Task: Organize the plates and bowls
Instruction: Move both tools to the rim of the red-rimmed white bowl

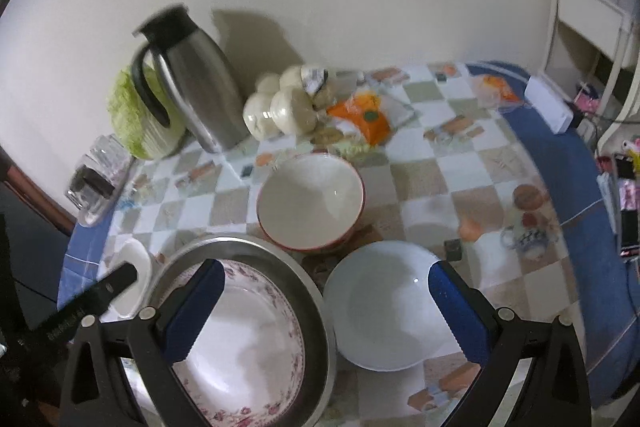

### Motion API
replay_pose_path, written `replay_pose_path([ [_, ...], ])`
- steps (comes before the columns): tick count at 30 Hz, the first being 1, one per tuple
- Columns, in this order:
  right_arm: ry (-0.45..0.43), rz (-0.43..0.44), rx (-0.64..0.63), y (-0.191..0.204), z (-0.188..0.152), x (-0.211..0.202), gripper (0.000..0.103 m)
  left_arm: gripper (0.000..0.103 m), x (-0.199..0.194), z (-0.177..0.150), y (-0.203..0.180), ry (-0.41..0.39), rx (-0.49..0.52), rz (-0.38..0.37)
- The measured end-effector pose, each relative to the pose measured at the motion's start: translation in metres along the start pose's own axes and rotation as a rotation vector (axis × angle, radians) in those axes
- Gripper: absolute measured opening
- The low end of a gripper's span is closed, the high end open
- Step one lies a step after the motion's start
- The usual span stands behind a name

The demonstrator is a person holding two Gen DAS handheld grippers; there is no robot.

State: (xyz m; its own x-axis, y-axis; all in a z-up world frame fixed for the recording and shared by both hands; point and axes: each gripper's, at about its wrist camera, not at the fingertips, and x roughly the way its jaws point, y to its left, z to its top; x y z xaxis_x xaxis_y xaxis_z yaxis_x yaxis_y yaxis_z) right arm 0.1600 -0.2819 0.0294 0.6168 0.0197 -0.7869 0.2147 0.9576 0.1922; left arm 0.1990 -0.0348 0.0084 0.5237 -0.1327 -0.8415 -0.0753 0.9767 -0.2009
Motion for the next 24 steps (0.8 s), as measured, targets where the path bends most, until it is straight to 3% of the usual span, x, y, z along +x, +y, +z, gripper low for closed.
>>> replay_pose_path([
  [3,-0.053,0.027,-0.016,-0.002,-0.005,-0.02,0.103,0.099,-0.001,-0.01,0.0,0.016,0.002,-0.005],
  [7,-0.026,-0.009,-0.012,-0.011,-0.013,-0.016,0.103,0.099,-0.003,-0.006,-0.006,0.021,-0.006,-0.052],
  [12,-0.036,-0.014,0.034,-0.026,-0.007,-0.008,0.103,0.099,0.002,0.006,-0.026,-0.001,0.048,-0.047],
  [17,-0.039,-0.038,0.038,-0.031,0.002,0.013,0.103,0.099,0.008,0.024,-0.042,-0.034,0.081,-0.053],
  [24,0.014,-0.077,0.064,-0.038,0.017,0.053,0.103,0.099,0.037,0.051,-0.078,0.018,0.216,-0.013],
])
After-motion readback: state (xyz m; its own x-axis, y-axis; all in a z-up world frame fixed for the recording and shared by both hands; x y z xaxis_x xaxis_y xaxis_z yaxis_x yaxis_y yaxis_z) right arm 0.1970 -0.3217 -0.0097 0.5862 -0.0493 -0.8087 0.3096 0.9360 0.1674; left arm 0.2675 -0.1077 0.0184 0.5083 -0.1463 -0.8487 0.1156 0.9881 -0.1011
